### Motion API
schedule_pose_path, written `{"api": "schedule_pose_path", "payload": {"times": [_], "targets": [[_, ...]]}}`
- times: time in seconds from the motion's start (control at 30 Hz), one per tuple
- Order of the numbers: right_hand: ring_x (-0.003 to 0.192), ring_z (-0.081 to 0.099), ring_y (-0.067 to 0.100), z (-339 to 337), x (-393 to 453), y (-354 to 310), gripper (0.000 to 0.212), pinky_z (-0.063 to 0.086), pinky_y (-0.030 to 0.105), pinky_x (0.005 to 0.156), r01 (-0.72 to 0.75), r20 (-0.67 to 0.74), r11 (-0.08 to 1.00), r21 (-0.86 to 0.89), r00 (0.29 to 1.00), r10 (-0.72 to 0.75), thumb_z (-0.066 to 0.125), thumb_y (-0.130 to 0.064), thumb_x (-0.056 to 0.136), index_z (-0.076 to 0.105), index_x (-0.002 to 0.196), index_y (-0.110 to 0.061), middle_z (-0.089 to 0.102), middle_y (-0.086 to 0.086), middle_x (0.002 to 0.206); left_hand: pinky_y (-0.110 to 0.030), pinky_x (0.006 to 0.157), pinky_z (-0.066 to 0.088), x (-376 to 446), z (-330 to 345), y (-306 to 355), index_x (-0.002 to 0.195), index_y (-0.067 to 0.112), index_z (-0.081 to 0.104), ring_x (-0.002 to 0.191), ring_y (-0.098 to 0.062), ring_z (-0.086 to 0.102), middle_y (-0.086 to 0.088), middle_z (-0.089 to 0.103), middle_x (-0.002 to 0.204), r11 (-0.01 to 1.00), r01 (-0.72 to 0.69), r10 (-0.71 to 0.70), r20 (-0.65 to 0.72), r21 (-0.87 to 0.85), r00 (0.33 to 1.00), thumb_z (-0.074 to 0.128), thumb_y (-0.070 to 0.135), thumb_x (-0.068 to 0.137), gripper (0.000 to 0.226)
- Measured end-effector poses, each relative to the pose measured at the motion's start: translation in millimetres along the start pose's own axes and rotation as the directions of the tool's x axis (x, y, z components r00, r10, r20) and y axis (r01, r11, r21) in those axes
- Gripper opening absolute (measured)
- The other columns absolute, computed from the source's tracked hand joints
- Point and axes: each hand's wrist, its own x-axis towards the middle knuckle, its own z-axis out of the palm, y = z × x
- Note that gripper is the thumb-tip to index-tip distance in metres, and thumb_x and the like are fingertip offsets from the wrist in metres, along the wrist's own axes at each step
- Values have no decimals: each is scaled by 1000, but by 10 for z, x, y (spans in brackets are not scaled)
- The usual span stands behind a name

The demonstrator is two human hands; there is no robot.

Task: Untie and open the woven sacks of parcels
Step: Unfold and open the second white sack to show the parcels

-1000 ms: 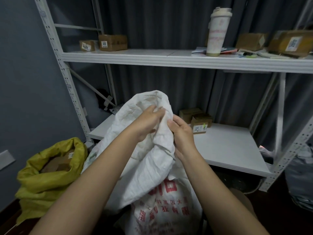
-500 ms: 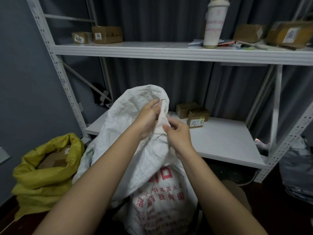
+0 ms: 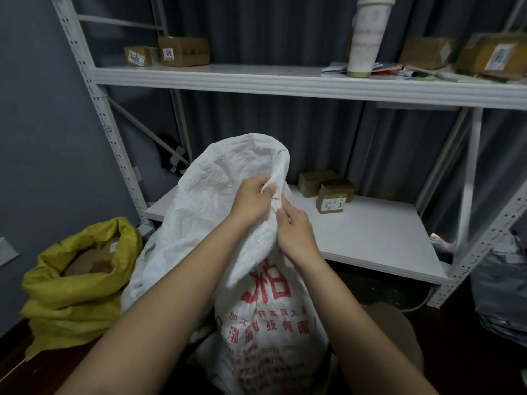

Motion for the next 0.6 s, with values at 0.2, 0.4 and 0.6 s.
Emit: {"api": "schedule_pose_path", "payload": {"times": [0.2,0.4,0.6], "targets": [[105,66,28,-120,194,-81,33,54,36,92,-307,201,559,770,949,244,51,2,94,58,126,-1,67,19,115,-36,102,42,-41,-184,-44,132,19,51,114,-15,54,0,57,127,993,114,-111,236,1,965,35,37,101,39],[95,67,19,-33,343,-342,22,58,24,78,-66,-66,775,629,988,138,66,-8,88,62,109,-9,68,10,105,-46,97,48,47,-361,51,121,17,58,106,-25,62,-8,65,114,973,162,-129,193,-165,973,43,30,99,29],[85,62,8,62,219,-208,19,53,30,83,70,-225,989,130,974,-39,58,-27,93,74,95,-16,68,-7,87,-37,90,53,20,-196,-52,114,17,62,102,-23,65,-6,68,107,977,90,-69,115,-192,991,47,15,97,24]]}}
